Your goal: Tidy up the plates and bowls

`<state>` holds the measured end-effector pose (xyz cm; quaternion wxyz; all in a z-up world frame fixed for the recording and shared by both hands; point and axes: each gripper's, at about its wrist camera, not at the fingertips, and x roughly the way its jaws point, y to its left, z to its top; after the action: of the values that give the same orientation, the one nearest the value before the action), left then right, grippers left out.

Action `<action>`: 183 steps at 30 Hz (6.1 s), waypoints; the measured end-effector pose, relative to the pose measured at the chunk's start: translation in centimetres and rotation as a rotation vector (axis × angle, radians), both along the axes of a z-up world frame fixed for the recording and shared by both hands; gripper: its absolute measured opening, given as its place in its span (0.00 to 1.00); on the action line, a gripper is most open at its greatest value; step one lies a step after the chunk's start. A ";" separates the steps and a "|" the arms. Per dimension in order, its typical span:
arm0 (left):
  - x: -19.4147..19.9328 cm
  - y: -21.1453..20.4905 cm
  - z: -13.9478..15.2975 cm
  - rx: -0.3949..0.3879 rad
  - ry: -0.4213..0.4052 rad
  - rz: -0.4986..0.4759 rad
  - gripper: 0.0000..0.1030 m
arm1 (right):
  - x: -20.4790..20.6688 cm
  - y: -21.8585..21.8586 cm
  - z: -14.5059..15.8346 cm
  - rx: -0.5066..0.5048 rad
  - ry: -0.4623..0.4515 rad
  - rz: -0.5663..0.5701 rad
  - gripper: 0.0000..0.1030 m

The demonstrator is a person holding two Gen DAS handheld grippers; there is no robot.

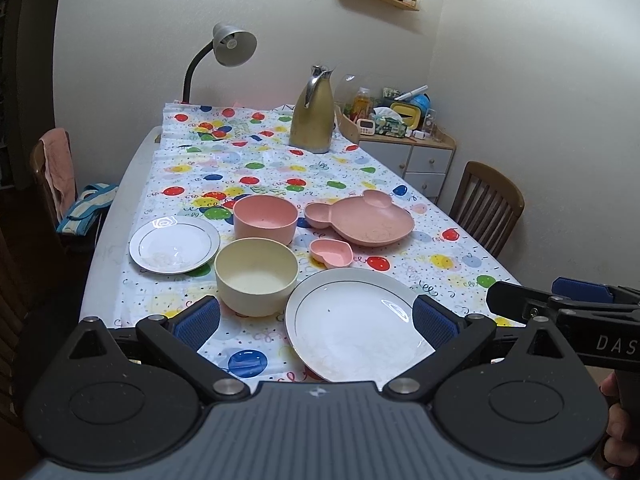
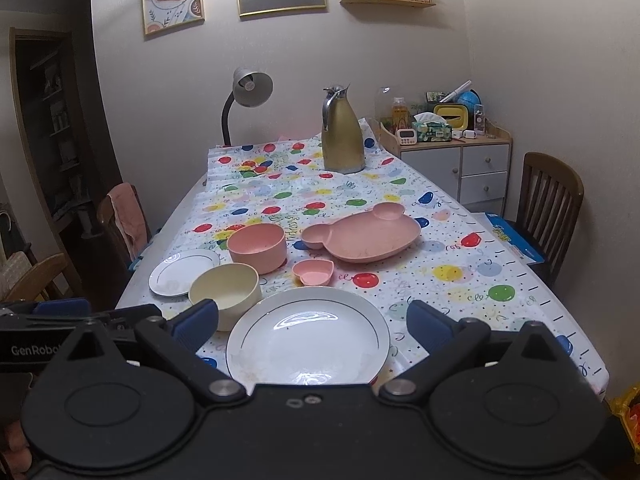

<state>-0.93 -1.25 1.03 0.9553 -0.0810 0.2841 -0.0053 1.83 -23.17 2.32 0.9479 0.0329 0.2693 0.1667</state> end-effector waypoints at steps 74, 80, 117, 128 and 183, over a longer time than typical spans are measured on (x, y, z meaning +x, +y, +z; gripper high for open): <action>15.3 0.6 -13.7 -0.162 0.478 0.132 0.18 | 20.9 -2.3 -13.7 -0.058 0.506 0.237 0.09; 15.0 -2.2 -13.3 -0.155 0.489 0.058 0.18 | 20.1 -3.9 -13.5 -0.057 0.513 0.228 0.08; 14.9 -11.2 -11.7 -0.043 0.472 -0.188 0.18 | 15.2 -16.2 -11.7 -0.085 0.475 0.008 0.22; 11.1 -8.6 -7.3 -0.031 0.334 -0.187 0.20 | 11.8 -12.6 -7.0 -0.058 0.340 0.062 0.45; 16.1 17.4 -2.3 0.064 0.118 0.119 0.78 | 18.3 17.2 0.3 -0.036 0.206 0.355 0.99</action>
<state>15.15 16.15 -1.25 0.9377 -0.0676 0.3345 0.0653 20.12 -6.00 2.66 0.8715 -0.0153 0.3694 0.3222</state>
